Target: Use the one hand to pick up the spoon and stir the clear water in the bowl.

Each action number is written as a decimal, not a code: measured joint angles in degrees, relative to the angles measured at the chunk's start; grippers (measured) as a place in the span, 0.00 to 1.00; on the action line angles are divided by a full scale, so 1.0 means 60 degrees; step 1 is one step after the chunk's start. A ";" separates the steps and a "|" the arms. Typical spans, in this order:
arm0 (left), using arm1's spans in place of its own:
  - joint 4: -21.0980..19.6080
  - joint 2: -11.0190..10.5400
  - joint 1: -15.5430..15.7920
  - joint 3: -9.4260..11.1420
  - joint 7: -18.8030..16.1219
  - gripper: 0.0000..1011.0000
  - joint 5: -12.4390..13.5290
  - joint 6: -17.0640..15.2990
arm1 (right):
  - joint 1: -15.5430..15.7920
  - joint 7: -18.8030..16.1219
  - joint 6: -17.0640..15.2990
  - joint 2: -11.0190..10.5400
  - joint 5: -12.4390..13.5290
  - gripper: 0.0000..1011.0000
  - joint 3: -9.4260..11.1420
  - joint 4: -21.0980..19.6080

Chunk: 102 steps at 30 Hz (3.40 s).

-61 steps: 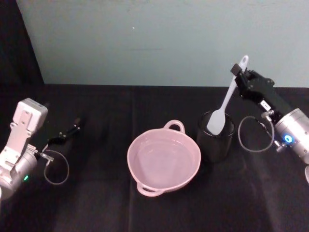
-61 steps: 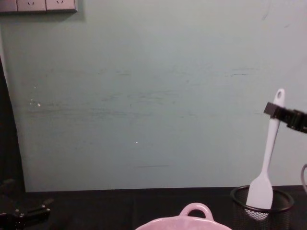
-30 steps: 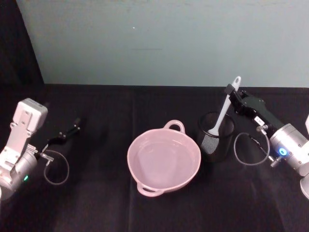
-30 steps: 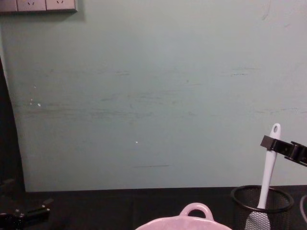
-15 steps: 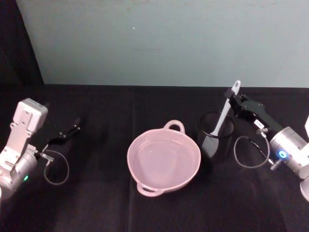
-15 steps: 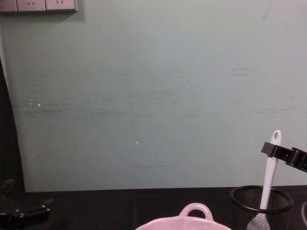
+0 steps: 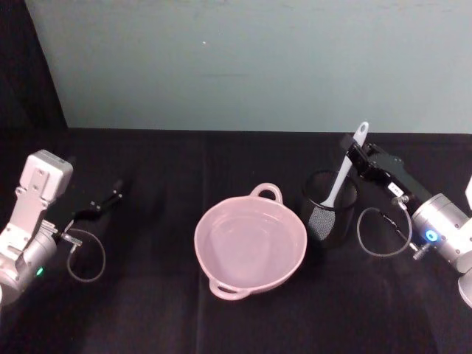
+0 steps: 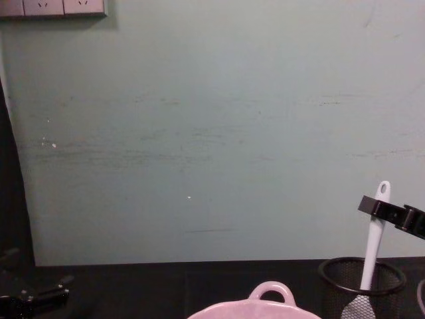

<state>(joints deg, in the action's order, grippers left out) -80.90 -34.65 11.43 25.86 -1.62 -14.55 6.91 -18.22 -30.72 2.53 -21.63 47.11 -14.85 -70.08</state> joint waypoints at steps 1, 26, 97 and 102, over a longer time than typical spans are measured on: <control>0.0000 0.0000 0.0000 0.0000 0.0000 0.99 0.0000 0.0000 | 0.0000 0.0000 0.0000 0.0000 -0.0002 0.25 0.0000 -0.0002; 0.0000 0.0000 0.0000 0.0000 0.0000 0.99 0.0000 0.0000 | 0.0004 0.0012 0.0009 0.0000 -0.0028 0.99 0.0011 -0.0022; 0.0000 0.0000 0.0000 -0.0001 0.0000 0.99 0.0000 0.0000 | 0.3760 0.3836 0.2510 -0.1079 -0.4749 0.99 0.1548 -0.2959; -0.0001 0.0000 0.0000 0.0000 0.0000 0.99 0.0000 0.0000 | 0.3736 0.3815 0.2530 -0.1047 -0.4733 0.99 0.1562 -0.2906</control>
<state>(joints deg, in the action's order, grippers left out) -80.90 -34.65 11.43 25.86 -1.62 -14.55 6.90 4.20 -7.83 17.71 -27.92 18.71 -5.48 -87.51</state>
